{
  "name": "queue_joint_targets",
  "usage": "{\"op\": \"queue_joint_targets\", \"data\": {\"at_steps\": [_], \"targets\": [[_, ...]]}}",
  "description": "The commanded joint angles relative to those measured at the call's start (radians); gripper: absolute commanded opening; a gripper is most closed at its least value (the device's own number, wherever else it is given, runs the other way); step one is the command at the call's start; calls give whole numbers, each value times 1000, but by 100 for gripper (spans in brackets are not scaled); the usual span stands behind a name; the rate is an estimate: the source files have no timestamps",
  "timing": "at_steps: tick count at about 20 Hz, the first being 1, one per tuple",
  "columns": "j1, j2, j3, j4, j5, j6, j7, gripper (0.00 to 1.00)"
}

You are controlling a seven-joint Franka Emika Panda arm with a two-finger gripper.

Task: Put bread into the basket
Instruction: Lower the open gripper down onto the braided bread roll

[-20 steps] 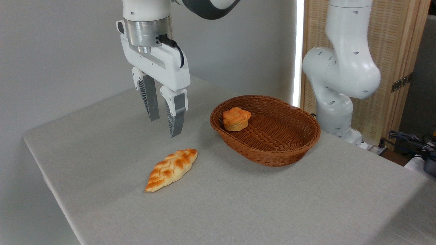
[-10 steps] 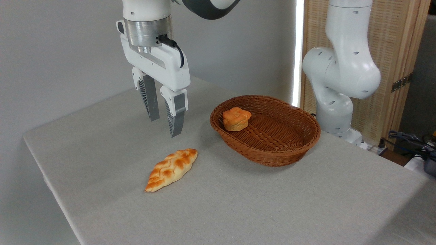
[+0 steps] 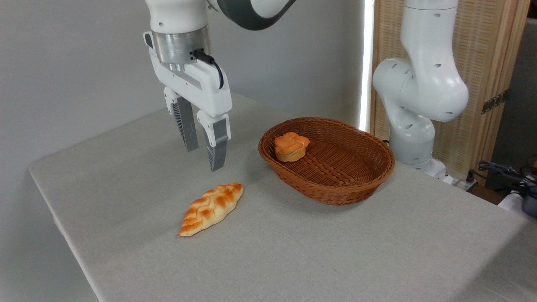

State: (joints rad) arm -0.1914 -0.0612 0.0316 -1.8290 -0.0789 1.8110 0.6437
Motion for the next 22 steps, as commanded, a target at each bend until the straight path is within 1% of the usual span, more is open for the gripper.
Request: {"op": "queue_joint_targets", "data": {"at_steps": [1, 4, 5, 6, 7, 8, 15, 18, 22], "targets": [[-3, 15, 1, -64, -2, 51, -9, 100], [-3, 18, 1, -125, -5, 123, -15, 100], [-2, 29, 1, -125, -24, 126, -16, 100], [-2, 40, 2, -125, -53, 126, -16, 100], [-2, 55, 2, -125, -67, 132, -18, 100], [-2, 69, 1, -125, -70, 140, -18, 100], [-8, 139, -22, -125, -71, 194, -18, 100], [-10, 156, -36, -125, -71, 218, -18, 100], [-10, 170, -36, -125, -67, 223, -12, 100]]}}
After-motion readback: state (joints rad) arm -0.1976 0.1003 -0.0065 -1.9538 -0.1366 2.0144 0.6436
